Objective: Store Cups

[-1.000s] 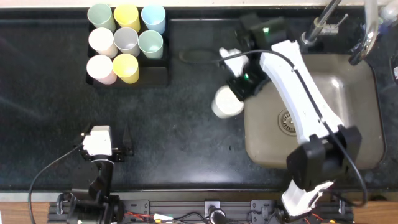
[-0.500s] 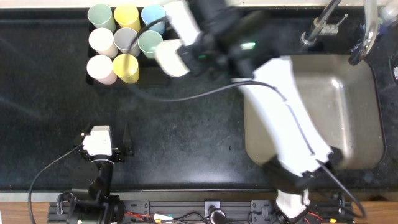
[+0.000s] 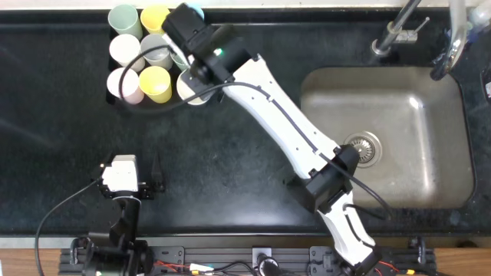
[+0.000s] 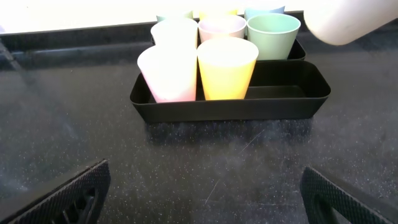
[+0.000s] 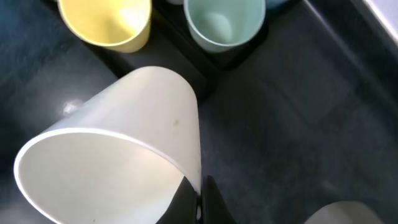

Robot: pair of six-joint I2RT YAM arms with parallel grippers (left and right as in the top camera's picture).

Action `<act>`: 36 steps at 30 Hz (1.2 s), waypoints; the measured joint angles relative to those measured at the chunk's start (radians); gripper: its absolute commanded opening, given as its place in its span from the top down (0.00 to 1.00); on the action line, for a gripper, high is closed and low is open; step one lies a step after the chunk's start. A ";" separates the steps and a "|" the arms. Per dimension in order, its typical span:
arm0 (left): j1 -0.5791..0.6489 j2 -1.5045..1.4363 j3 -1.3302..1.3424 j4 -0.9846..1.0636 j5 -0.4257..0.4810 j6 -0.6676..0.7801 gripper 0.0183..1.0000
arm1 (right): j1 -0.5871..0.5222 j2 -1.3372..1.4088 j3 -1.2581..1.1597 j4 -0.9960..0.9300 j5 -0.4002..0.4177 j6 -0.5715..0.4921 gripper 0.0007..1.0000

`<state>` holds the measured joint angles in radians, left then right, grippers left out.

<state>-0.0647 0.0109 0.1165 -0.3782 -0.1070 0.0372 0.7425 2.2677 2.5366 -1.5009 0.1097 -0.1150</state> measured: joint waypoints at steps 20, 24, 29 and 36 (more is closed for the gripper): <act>0.000 0.000 0.000 0.000 0.000 0.000 0.00 | -0.047 0.058 0.000 -0.008 -0.145 0.150 0.96; 0.000 0.000 0.000 0.000 0.000 0.000 0.00 | -0.047 0.069 0.000 0.008 -0.152 0.153 0.96; 0.000 0.000 0.000 0.000 0.000 0.000 0.00 | -0.047 0.076 0.000 0.016 -0.155 0.154 0.96; 0.000 0.000 0.000 0.000 0.000 0.000 0.00 | -0.047 0.133 0.000 0.015 -0.153 0.152 0.96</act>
<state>-0.0647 0.0109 0.1165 -0.3782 -0.1074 0.0368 0.6952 2.4004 2.5366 -1.4857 -0.0437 0.0372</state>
